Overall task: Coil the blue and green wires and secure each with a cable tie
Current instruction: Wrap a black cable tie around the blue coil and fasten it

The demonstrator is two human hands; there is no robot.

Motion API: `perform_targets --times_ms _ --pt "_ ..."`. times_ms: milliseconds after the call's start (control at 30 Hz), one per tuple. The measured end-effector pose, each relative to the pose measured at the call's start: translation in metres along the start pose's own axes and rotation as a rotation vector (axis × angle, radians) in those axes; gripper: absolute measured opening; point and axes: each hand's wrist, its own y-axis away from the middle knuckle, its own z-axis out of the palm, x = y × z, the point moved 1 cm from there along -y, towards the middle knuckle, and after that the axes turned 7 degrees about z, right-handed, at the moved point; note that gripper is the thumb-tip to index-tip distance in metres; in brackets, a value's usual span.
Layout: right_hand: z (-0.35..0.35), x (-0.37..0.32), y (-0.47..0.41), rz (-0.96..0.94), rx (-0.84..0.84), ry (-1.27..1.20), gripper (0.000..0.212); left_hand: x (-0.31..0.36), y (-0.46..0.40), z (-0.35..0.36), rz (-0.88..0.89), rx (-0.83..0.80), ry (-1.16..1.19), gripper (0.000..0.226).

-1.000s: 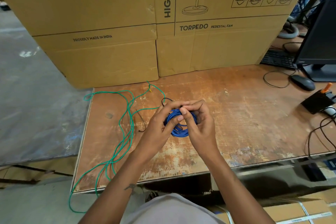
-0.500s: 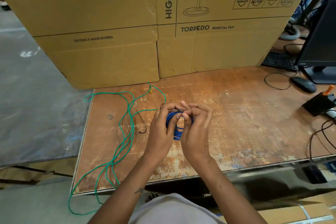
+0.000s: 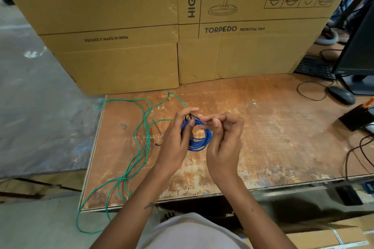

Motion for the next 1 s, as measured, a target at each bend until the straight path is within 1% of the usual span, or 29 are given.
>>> perform_targets --times_ms 100,200,267,300,533,633,700,767,800,867,900,933,1000 --pt "-0.004 -0.004 -0.004 0.03 -0.009 -0.048 0.025 -0.003 0.0 0.002 0.004 -0.018 0.026 0.022" --pt "-0.007 -0.007 -0.004 0.072 -0.029 -0.036 0.022 -0.008 0.004 0.009 -0.033 -0.015 0.013 0.02" --pt "-0.009 -0.008 -0.002 0.047 -0.026 -0.032 0.019 -0.009 0.008 0.01 -0.033 -0.009 0.002 0.016" --pt "-0.01 -0.01 -0.001 0.015 -0.028 -0.041 0.019 -0.009 0.009 0.01 -0.031 -0.006 0.002 0.015" --pt "-0.014 -0.021 0.01 -0.157 -0.05 -0.116 0.042 -0.004 0.002 0.001 -0.022 -0.043 0.023 0.016" --pt "-0.015 -0.024 0.013 -0.179 -0.07 -0.123 0.043 -0.005 0.0 -0.002 0.007 -0.062 0.02 0.015" --pt "-0.016 -0.023 0.01 -0.15 -0.069 -0.137 0.038 -0.006 0.001 -0.002 0.022 -0.06 0.003 0.018" --pt "-0.016 -0.018 0.008 -0.146 -0.103 -0.182 0.024 -0.005 0.002 -0.003 0.034 -0.061 -0.016 0.016" --pt "-0.016 -0.016 0.007 -0.134 -0.126 -0.196 0.024 -0.004 0.002 -0.003 0.044 -0.061 -0.032 0.015" --pt "-0.016 -0.01 0.005 -0.076 -0.161 -0.156 0.046 0.0 0.0 -0.004 0.062 -0.064 -0.053 0.019" --pt "-0.016 -0.005 0.004 -0.047 -0.184 -0.089 0.052 0.002 -0.001 -0.004 0.073 -0.075 -0.052 0.021" --pt "-0.016 -0.001 0.003 -0.035 -0.206 0.011 0.051 0.003 -0.002 -0.004 0.085 -0.086 -0.05 0.022" --pt "-0.015 0.006 0.003 -0.044 -0.215 0.2 0.031 0.003 -0.003 -0.004 0.099 -0.08 -0.057 0.02"
